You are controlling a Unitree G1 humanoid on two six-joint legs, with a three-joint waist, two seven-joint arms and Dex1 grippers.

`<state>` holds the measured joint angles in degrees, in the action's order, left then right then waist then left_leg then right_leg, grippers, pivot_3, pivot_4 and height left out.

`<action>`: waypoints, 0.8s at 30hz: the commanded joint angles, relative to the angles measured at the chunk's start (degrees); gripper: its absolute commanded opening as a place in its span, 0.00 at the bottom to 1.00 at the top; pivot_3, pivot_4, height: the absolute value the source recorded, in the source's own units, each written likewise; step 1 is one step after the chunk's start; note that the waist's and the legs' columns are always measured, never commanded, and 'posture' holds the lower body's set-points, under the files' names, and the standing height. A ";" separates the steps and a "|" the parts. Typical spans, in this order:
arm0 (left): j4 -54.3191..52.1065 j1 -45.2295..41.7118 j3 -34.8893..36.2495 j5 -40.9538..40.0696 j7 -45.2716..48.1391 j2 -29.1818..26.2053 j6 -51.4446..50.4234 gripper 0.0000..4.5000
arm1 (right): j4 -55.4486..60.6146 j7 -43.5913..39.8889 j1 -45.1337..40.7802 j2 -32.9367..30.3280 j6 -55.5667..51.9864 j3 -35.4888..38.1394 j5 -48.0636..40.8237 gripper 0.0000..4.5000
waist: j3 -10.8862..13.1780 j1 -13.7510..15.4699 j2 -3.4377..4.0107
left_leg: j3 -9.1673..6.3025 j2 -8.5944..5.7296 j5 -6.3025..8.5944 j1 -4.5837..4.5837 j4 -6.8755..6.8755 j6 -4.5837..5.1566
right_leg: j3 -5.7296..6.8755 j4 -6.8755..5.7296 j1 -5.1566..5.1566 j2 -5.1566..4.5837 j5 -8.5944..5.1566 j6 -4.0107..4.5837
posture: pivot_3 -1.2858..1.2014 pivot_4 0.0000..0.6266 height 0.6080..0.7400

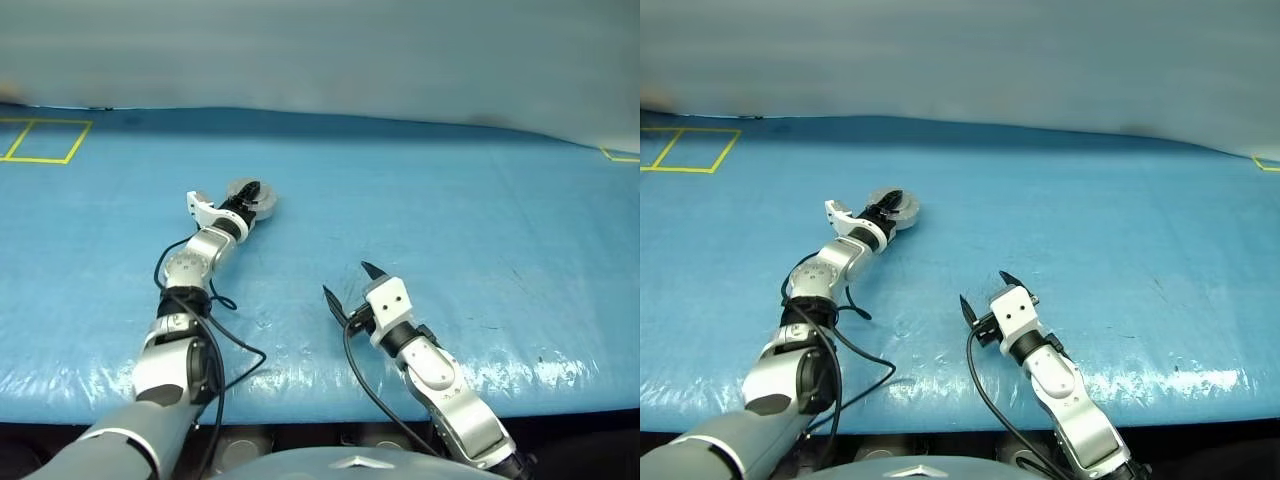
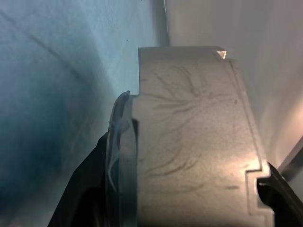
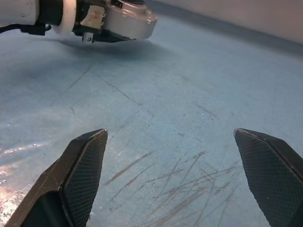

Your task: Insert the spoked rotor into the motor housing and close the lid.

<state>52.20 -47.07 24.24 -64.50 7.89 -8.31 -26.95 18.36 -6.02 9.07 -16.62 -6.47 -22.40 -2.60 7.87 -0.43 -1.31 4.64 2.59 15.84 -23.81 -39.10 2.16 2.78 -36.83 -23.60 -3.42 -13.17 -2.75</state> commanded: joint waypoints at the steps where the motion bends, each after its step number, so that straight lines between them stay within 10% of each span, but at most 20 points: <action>1: 7.26 -6.49 1.86 4.47 3.55 -0.67 2.96 0.53 | 1.03 -0.70 0.14 1.62 0.77 1.35 0.48 1.00 | 0.02 -0.12 -0.02 | 0.00 0.00 0.00 0.00 0.01 0.00 | 0.01 0.01 0.00 0.00 -0.01 -0.02 | 0.52 0.24 1.00; 5: 14.54 -9.41 2.90 10.04 2.67 -0.92 5.76 0.53 | 1.06 -2.24 0.27 2.17 -0.25 1.55 1.32 1.00 | 0.03 -0.32 -0.03 | 0.04 0.01 0.00 0.02 0.04 -0.01 | -0.01 0.01 -0.02 -0.02 -0.02 -0.03 | 0.52 0.24 1.00; 12: 14.80 -7.15 3.53 15.71 3.36 -1.68 0.69 0.99 | 1.49 -3.28 1.61 3.47 -1.46 1.96 1.83 1.00 | 0.00 -0.41 -0.01 | 0.03 0.04 -0.05 0.28 0.01 -0.09 | -0.03 -0.13 0.19 -0.02 -0.02 -0.02 | 0.52 0.24 1.00; 24: -21.45 20.59 -0.45 18.02 -2.34 -5.89 -27.83 0.99 | 5.28 -8.50 1.19 5.13 -16.76 3.35 -3.43 1.00 | -0.56 -2.12 0.37 | 0.36 0.52 0.12 1.74 0.23 0.06 | -0.38 -0.39 1.15 -0.08 -0.14 0.19 | 0.52 0.24 1.00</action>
<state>31.54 -32.49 24.72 -48.69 10.68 -13.96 -48.45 21.09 -13.71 11.25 -11.46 -22.96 -19.73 -5.09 7.31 -2.54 -0.94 5.01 3.11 15.99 -21.84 -38.82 2.22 2.40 -37.23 -22.44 -3.53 -13.42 -2.36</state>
